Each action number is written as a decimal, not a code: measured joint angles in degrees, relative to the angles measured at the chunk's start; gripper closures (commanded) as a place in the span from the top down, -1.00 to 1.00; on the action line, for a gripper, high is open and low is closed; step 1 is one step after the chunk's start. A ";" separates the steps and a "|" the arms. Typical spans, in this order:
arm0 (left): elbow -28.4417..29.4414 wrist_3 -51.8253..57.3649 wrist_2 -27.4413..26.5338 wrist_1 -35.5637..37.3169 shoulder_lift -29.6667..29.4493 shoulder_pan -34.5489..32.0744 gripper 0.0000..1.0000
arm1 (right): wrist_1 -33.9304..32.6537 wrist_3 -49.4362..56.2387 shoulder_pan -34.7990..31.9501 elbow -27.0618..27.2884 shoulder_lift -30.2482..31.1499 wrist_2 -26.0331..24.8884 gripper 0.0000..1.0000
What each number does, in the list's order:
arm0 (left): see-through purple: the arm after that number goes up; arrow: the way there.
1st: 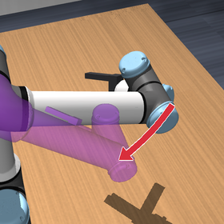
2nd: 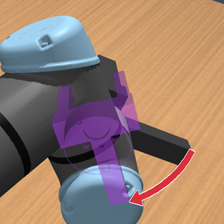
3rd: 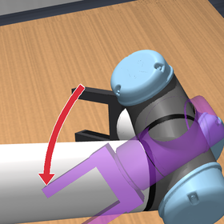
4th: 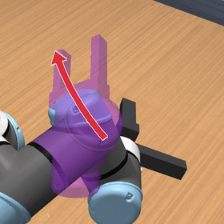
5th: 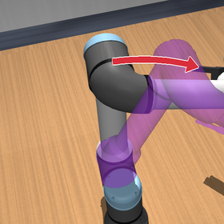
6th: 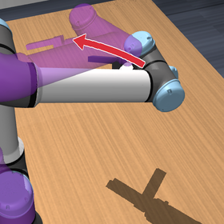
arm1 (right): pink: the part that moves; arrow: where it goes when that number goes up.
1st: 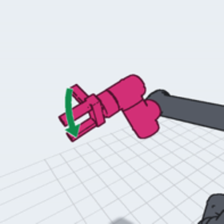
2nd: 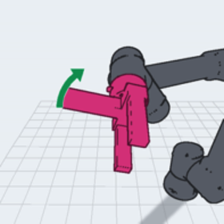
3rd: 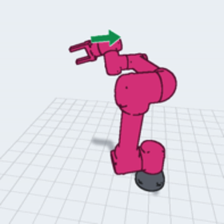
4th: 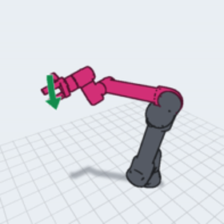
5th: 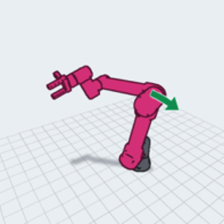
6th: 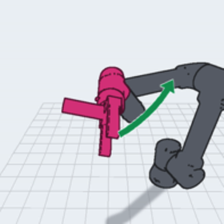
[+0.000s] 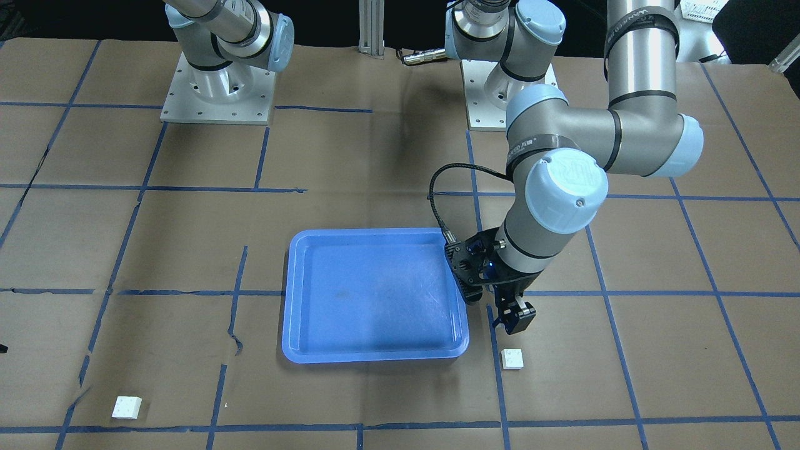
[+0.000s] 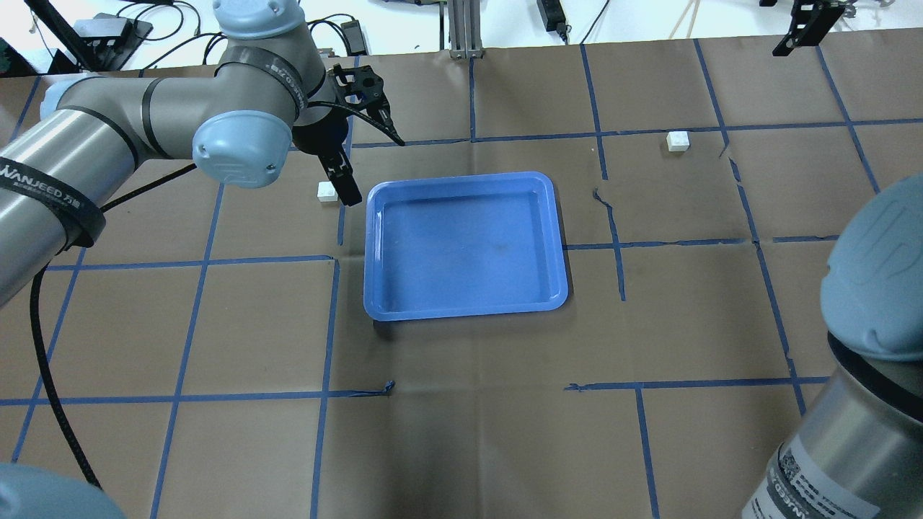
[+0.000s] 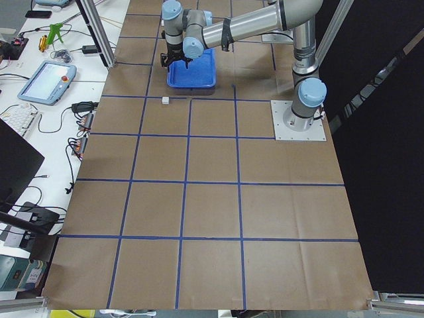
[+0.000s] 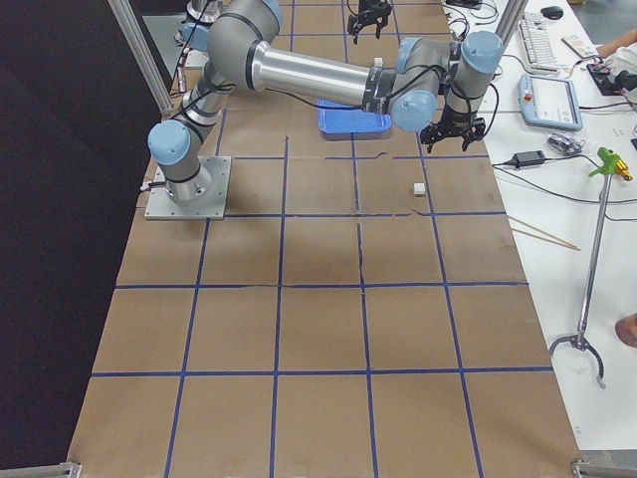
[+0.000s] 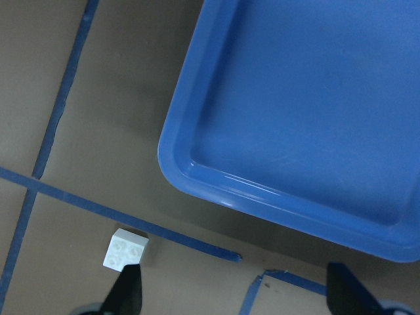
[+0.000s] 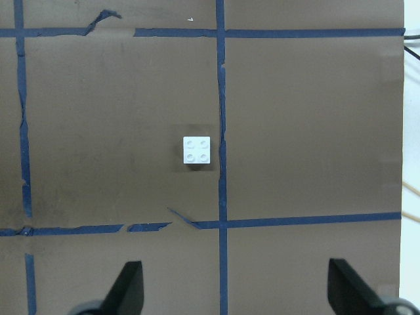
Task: Assemble white blocks and place on blue tray
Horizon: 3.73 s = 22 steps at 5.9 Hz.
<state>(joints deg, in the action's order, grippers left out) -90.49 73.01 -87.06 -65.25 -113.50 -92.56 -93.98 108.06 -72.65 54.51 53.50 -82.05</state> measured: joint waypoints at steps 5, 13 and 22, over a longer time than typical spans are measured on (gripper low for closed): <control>6.86 23.06 -5.33 -0.08 -10.32 2.52 0.96 | -0.92 9.04 3.13 3.03 -10.87 17.98 1.00; 6.16 24.01 -4.72 7.72 -15.80 3.62 -0.65 | -7.04 10.93 5.59 12.46 -13.59 25.62 0.60; 5.47 3.02 -1.28 -3.59 -6.69 -9.64 -0.78 | -6.81 10.44 5.50 11.89 -10.81 25.39 -0.27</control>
<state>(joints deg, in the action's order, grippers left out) -85.02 76.03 -88.34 -68.84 -120.19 -102.20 -100.78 118.50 -67.15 66.40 42.70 -56.66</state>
